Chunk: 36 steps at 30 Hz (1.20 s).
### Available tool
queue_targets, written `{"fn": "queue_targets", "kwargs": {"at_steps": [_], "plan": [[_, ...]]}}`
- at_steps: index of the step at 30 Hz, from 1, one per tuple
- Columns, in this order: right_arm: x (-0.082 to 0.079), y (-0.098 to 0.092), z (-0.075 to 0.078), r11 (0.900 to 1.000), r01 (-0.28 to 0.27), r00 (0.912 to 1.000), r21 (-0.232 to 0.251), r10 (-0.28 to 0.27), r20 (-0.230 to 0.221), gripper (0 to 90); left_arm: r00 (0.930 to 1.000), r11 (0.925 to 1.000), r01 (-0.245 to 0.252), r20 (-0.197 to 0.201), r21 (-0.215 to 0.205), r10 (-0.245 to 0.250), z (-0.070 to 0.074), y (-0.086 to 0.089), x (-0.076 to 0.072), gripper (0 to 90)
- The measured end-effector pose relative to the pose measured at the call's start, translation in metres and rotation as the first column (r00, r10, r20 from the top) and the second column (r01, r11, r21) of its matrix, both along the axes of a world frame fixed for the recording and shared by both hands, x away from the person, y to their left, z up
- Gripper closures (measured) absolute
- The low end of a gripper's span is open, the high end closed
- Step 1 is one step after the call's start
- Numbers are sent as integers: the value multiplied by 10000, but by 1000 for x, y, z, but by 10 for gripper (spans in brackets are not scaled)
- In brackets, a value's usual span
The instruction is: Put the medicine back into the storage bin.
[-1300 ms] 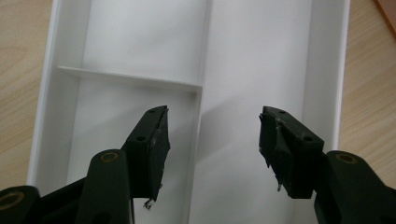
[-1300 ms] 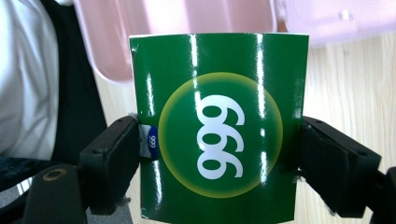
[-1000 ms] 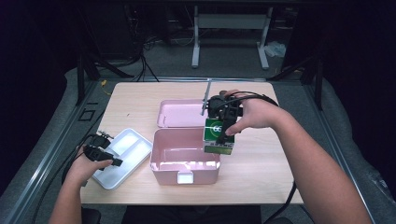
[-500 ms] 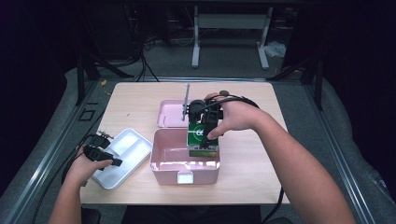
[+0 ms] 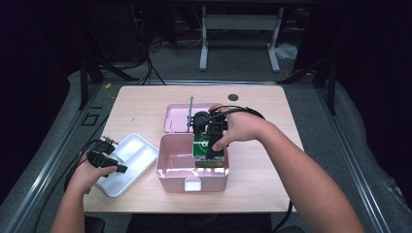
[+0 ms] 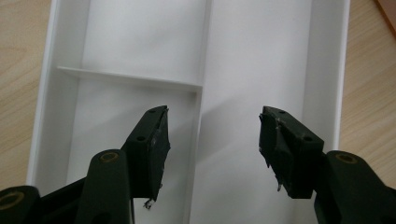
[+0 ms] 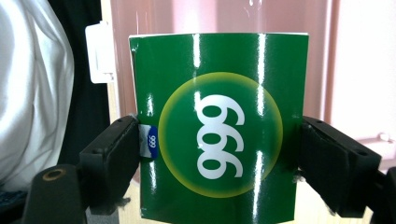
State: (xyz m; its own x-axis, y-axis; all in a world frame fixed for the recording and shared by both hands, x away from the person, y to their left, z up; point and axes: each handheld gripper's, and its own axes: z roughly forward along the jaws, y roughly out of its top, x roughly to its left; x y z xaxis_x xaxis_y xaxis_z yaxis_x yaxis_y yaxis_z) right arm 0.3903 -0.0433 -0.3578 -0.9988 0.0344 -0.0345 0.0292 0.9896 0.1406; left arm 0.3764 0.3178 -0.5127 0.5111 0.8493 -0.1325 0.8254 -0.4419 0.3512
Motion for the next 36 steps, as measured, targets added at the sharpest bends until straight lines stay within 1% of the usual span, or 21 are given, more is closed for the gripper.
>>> {"fn": "queue_targets", "kwargs": {"at_steps": [3, 4, 6, 7, 8, 10, 12, 13, 15, 18, 21, 22, 24, 25, 26, 30, 31, 32, 36], "plan": [[2, -1, -7, 9999, -6, 9997, 104, 9, -242, 174, 10000, 10000, -15, -6, 6, 15, 0, 0, 0, 429], [1, -1, -10, 9998, 56, 9999, 190, -54, -112, 174, 10000, 10000, -8, -8, 13, 8, 0, 0, 0, 429], [2, -1, -15, 9998, 48, 9998, 173, -45, -217, 174, 10000, 10000, -11, -14, 19, 11, 0, 0, 0, 429], [2, -1, -18, 9998, 41, 9999, 180, -39, -114, 174, 10000, 10000, -2, -19, 19, 2, 0, 0, 0, 429], [2, -1, -22, 9998, 24, 9998, 175, -21, -183, 174, 10000, 10000, 11, -10, 14, -11, 0, 0, 0, 428], [3, 0, -28, 9999, 54, 9995, 144, -49, -326, 173, 10000, 10000, 6, -13, 10, -6, 0, 0, 0, 429], [4, 0, -36, 9999, 60, 9995, 102, -56, -318, 173, 10000, 10000, 11, -11, 7, -11, 0, 0, 0, 429], [4, 0, -40, 10000, 68, 9999, 34, -68, -136, 173, 10000, 10000, 44, -10, 22, -44, 0, 0, 0, 429], [6, 0, -47, 9999, 96, 9998, -48, -97, -153, 173, 10000, 10000, 34, -16, 31, -34, 0, 0, 0, 429], [8, 1, -59, 9998, 181, 9997, -43, -182, -175, 172, 10000, 10000, 32, -11, 29, -32, 0, 0, 0, 429], [9, 2, -71, 9996, 221, 9993, -164, -226, -292, 171, 10000, 10000, 32, -16, 34, -32, 0, 0, 0, 429], [9, 2, -75, 9995, 230, 9996, -196, -233, -153, 171, 10000, 10000, 29, -9, 47, -29, 0, 0, 0, 429], [9, 3, -81, 9994, 160, 9997, -293, -166, -190, 170, 10000, 10000, 41, -19, 54, -41, -1, 0, 0, 428], [9, 3, -84, 9995, 161, 9998, -281, -163, -90, 169, 10000, 9999, 98, -15, 76, -98, -1, 1, 0, 429], [10, 3, -86, 9995, 173, 9998, -267, -175, -95, 169, 10000, 10000, -2, -33, 44, 2, -1, 0, 0, 429], [11, 5, -94, 9994, 209, 9998, -286, -210, -12, 166, 10000, 10000, 18, -52, 83, -18, -2, 0, 0, 428], [12, 5, -96, 9994, 222, 9997, -279, -225, -94, 166, 10000, 10000, 18, -49, 83, -17, -2, 0, 0, 429], [12, 5, -96, 9992, 191, 9998, -362, -191, -10, 165, 10000, 10000, 17, -43, 87, -16, -2, 0, 0, 429], [13, 7, -101, 9990, 205, 9998, -392, -208, -68, 162, 10000, 9999, 29, -29, 104, -29, -2, 1, 0, 428]]}}
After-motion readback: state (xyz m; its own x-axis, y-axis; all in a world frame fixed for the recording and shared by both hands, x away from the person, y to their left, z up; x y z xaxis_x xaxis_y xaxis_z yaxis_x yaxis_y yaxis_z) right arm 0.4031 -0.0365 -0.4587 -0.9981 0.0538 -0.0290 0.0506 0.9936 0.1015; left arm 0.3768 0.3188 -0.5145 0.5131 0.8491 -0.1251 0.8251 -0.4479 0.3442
